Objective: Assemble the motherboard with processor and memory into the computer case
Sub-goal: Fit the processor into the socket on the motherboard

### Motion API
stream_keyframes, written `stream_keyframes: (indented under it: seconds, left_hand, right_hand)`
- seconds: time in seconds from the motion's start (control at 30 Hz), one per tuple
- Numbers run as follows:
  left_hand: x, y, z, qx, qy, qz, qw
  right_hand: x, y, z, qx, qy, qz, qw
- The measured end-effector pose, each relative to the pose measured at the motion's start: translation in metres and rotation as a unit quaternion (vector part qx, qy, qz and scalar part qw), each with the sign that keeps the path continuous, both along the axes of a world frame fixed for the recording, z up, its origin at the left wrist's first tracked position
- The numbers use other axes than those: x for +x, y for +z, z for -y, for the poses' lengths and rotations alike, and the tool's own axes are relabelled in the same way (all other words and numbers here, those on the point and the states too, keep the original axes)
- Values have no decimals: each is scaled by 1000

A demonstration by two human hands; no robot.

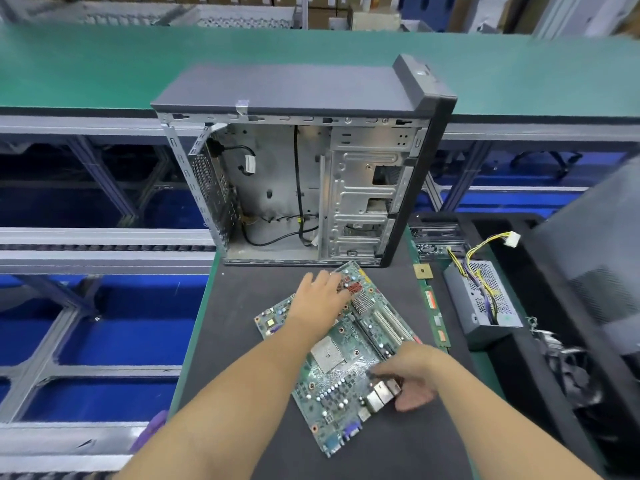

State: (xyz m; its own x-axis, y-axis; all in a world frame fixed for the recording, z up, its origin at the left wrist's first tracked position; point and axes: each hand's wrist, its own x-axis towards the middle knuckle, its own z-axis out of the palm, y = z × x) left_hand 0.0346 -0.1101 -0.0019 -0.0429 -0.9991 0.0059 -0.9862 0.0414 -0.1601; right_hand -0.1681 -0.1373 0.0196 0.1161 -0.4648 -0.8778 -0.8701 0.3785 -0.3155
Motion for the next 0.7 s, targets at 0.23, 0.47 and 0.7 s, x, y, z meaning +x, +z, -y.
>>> stream_keyframes:
  seconds: [0.23,0.47,0.7]
  left_hand:
    - [17,-7,-61,-131,429,-279,849]
    - [1,-24,-85,-139,530,-477,687]
    - [-1,-7,-60,-152,541,-518,645]
  right_hand:
    - [29,3,43,-431,238,-121,862]
    - [36,-23,54,-323,235,-67,915]
    - [36,-15,50,-307,175,-44,934]
